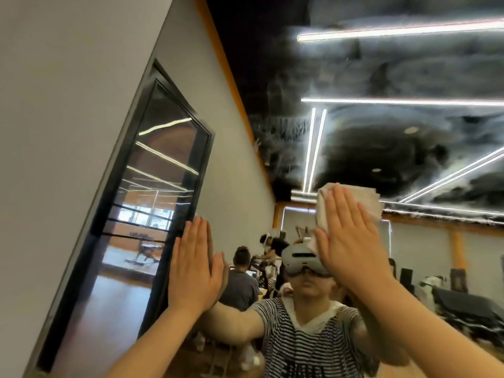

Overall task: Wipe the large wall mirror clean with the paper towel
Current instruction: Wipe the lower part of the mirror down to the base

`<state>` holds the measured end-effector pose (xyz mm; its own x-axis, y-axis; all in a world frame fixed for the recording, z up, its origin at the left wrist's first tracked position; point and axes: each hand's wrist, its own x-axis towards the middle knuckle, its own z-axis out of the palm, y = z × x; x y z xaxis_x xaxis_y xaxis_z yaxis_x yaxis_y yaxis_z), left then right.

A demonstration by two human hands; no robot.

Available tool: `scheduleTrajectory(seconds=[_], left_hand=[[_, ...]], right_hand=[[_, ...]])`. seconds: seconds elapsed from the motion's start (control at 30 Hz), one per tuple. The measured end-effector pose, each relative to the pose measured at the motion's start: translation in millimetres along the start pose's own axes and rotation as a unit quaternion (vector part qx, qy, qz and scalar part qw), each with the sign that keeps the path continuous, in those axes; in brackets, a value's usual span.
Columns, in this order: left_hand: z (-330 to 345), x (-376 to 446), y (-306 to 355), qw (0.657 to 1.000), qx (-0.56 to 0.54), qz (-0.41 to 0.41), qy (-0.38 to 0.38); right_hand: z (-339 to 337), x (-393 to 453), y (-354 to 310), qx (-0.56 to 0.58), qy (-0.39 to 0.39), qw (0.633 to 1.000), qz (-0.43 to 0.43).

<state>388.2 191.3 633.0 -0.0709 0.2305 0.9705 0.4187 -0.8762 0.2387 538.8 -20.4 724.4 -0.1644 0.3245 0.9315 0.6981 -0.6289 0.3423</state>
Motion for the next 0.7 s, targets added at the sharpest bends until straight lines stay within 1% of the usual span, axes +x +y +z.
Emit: scheduleTrajectory(seconds=[0.07, 0.17, 0.3, 0.37, 0.43, 0.5, 0.63, 0.67, 0.7], left_hand=[[0.8, 0.5, 1.2, 1.000, 0.009, -0.001, -0.005], [3.4, 0.9, -0.9, 1.000, 0.020, 0.000, -0.006], [3.9, 0.5, -2.5, 1.000, 0.019, 0.001, -0.007], [3.5, 0.4, -2.3, 1.000, 0.016, -0.001, -0.015], [2.9, 0.3, -1.2, 1.000, 0.016, 0.000, -0.020], [1.1, 1.1, 0.6, 0.999, 0.014, -0.003, -0.031], [-8.1, 1.7, 10.6, 0.999, 0.020, -0.033, -0.038], [-10.2, 1.7, 17.7, 0.998, 0.023, -0.035, -0.039], [-12.0, 0.9, 28.6, 0.999, 0.028, -0.017, -0.041]], right_hand=[[-1.9, -4.1, 8.5, -0.003, -0.007, 1.000, 0.023], [3.2, 2.3, -8.8, 0.003, 0.012, 0.999, 0.045], [10.2, 17.8, -54.2, -0.006, 0.019, 1.000, -0.018], [9.6, 19.2, -60.5, -0.014, 0.015, 0.999, -0.043], [6.6, 11.3, -44.0, -0.023, 0.003, 0.998, -0.060], [0.5, -3.7, -13.9, -0.026, -0.003, 0.998, -0.054], [-12.9, -48.9, 61.4, -0.041, -0.002, 0.999, 0.011], [-18.0, -58.6, 77.3, -0.042, -0.010, 0.999, 0.023], [-22.8, -66.0, 89.5, -0.042, -0.023, 0.998, 0.030]])
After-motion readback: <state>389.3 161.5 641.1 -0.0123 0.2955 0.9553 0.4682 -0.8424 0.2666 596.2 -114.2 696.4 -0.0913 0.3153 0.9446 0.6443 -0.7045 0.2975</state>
